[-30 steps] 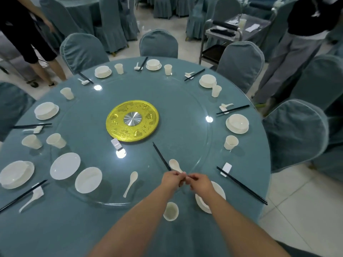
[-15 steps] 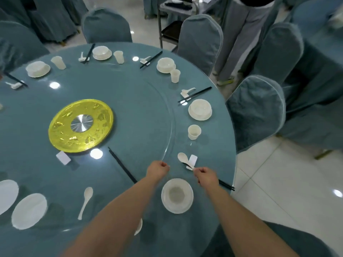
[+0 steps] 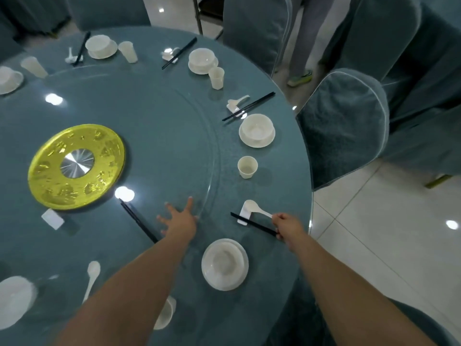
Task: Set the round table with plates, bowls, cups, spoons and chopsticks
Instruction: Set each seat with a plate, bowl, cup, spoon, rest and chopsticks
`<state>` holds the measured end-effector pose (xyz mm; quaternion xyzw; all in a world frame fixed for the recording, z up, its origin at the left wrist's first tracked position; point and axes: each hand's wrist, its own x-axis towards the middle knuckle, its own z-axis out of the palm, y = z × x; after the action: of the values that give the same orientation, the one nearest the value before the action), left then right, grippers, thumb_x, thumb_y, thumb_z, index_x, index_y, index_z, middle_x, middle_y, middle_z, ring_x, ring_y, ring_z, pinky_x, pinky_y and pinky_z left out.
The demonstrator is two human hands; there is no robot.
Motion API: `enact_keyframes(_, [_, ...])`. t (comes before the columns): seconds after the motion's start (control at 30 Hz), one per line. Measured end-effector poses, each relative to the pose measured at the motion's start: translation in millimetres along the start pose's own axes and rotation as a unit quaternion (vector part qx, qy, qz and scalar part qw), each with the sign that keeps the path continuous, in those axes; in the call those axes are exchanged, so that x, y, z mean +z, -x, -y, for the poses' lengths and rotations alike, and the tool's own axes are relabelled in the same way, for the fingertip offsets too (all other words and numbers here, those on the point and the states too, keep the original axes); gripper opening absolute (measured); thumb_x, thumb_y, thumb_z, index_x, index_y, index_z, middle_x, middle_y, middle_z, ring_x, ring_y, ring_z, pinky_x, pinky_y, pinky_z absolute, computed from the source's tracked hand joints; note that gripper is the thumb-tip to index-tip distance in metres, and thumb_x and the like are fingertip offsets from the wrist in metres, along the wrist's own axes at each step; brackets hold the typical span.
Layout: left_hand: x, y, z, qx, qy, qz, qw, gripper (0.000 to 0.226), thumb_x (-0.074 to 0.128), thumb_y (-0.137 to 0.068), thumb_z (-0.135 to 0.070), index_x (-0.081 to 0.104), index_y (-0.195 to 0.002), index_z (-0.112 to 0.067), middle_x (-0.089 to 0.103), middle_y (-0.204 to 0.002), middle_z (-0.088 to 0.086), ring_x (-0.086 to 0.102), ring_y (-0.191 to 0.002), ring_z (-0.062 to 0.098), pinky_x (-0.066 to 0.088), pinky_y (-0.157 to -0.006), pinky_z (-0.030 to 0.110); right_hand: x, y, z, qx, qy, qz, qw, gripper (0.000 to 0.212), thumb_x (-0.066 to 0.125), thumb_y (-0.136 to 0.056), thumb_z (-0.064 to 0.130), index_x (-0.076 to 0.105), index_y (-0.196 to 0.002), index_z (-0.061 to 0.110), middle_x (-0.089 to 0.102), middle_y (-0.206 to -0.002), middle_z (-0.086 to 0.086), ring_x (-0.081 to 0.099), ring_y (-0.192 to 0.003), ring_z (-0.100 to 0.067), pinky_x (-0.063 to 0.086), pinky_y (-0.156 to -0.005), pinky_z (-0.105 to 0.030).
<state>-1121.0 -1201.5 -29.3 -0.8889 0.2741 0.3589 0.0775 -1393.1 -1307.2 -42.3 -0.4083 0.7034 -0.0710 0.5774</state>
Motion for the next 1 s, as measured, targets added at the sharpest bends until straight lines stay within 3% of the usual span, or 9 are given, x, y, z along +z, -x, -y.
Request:
enact_keyframes(0.13, [2.6,-12.2,4.4,0.04,-0.077,0.005,0.996,0.062,0.042,-0.1,-0.039,0.005,-0.149,-0.053,-0.013,-0.159,0.019,-0.007,-0.143,0.052,0.017,-0.11,0.07,9.3,-7.6,-2.0,0.003,-0.009,0.003,1.0,0.014,0.056,-0.095,0.017,0.064,-0.084,0.014,0.054,-0.069,-0.006,0.044,-0.055,-0.017,0.04,-0.053,-0.03])
enact_keyframes(0.33, [3.3,-13.0,7.7,0.021,-0.048,0.009,0.999,0.067,0.045,-0.1,-0.044,-0.001,-0.146,-0.056,-0.022,-0.157,0.02,0.01,-0.142,0.054,0.014,-0.113,0.066,16.7,-17.2,-8.6,0.02,-0.01,-0.019,1.0,0.01,0.06,-0.092,0.02,0.063,-0.082,0.018,0.062,-0.079,-0.01,0.05,-0.061,-0.021,0.044,-0.056,-0.031])
enact_keyframes(0.5, [8.1,-13.5,14.2,0.043,-0.091,0.013,0.995,0.071,0.046,-0.1,-0.039,-0.005,-0.148,-0.053,-0.02,-0.157,0.023,-0.008,-0.145,0.049,0.015,-0.112,0.068,16.1,-21.3,-10.1,0.018,-0.005,-0.028,0.999,0.014,0.06,-0.092,0.018,0.062,-0.078,0.019,0.063,-0.078,-0.009,0.051,-0.058,-0.02,0.044,-0.051,-0.03])
enact_keyframes(0.77, [9.7,-14.5,11.8,0.033,-0.086,0.005,0.996,0.072,0.043,-0.1,-0.042,-0.01,-0.147,-0.052,-0.024,-0.155,0.025,0.013,-0.143,0.052,0.017,-0.112,0.066,14.6,-24.2,-9.7,0.019,-0.027,-0.04,0.999,0.013,0.06,-0.091,0.017,0.06,-0.078,0.017,0.062,-0.071,-0.007,0.05,-0.054,-0.016,0.041,-0.045,-0.027])
enact_keyframes(1.0, [12.3,-18.5,10.4,0.029,-0.059,-0.004,0.998,0.069,0.044,-0.1,-0.043,-0.006,-0.146,-0.056,-0.025,-0.157,0.019,0.011,-0.142,0.055,0.013,-0.113,0.066,15.4,-25.8,-10.4,0.026,-0.04,-0.046,0.998,0.011,0.062,-0.091,0.017,0.06,-0.079,0.015,0.06,-0.069,-0.006,0.049,-0.053,-0.015,0.039,-0.044,-0.027])
